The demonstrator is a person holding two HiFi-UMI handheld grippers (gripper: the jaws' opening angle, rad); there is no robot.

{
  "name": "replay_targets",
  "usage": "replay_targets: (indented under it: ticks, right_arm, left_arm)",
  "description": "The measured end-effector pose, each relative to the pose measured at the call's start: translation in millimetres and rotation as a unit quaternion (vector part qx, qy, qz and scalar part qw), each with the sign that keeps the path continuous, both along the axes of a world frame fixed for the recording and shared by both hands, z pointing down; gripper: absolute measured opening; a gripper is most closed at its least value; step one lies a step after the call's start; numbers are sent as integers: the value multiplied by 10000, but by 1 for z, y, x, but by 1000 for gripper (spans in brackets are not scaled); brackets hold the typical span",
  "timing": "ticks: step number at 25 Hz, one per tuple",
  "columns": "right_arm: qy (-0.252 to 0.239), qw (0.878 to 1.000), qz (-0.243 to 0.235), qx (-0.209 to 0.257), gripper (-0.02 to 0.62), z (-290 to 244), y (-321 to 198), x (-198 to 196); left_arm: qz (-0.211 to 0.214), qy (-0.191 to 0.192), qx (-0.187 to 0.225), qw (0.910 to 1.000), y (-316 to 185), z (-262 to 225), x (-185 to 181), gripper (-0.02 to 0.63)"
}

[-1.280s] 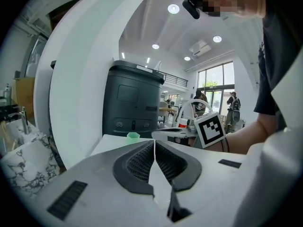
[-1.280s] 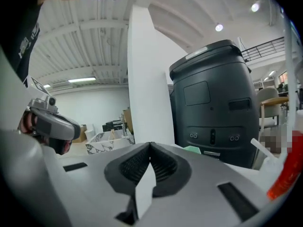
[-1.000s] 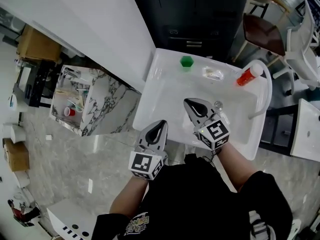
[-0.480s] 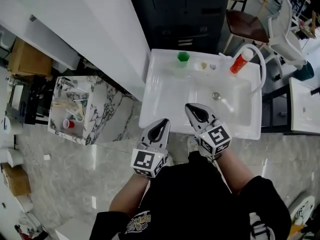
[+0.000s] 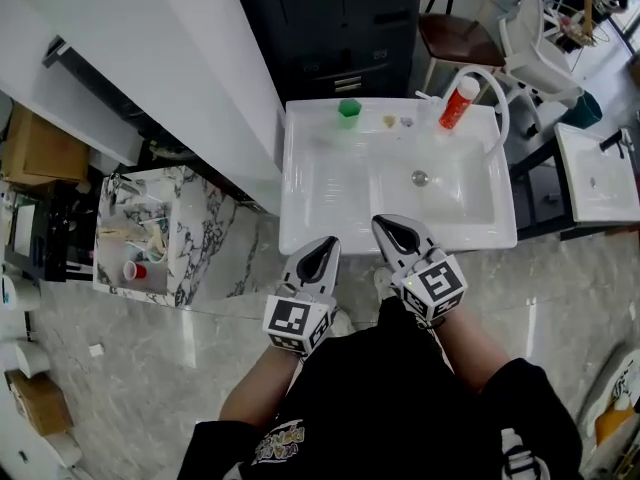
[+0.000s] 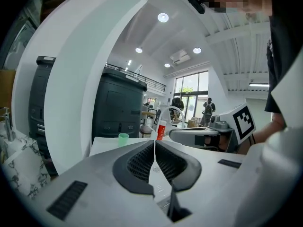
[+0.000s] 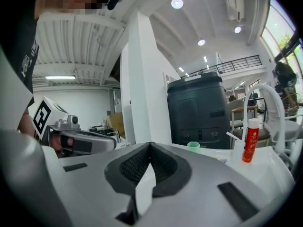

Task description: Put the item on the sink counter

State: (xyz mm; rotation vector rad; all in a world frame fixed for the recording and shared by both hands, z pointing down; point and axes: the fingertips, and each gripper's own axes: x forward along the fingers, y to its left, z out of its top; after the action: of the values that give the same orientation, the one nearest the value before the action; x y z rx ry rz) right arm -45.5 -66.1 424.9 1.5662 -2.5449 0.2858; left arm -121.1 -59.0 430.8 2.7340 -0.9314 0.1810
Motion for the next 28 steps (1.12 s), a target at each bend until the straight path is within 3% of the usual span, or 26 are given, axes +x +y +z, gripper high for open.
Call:
replay_targets:
  ticks: [14, 28]
  right_arm:
    - [68, 9992, 347, 186, 54, -14, 49, -8]
    - [136, 9984, 463, 307, 54, -24, 63, -14]
  left_arm:
    - [278, 59, 147, 9995, 37, -8, -11, 20]
    - [371, 114, 242, 9990, 47, -16, -18, 20]
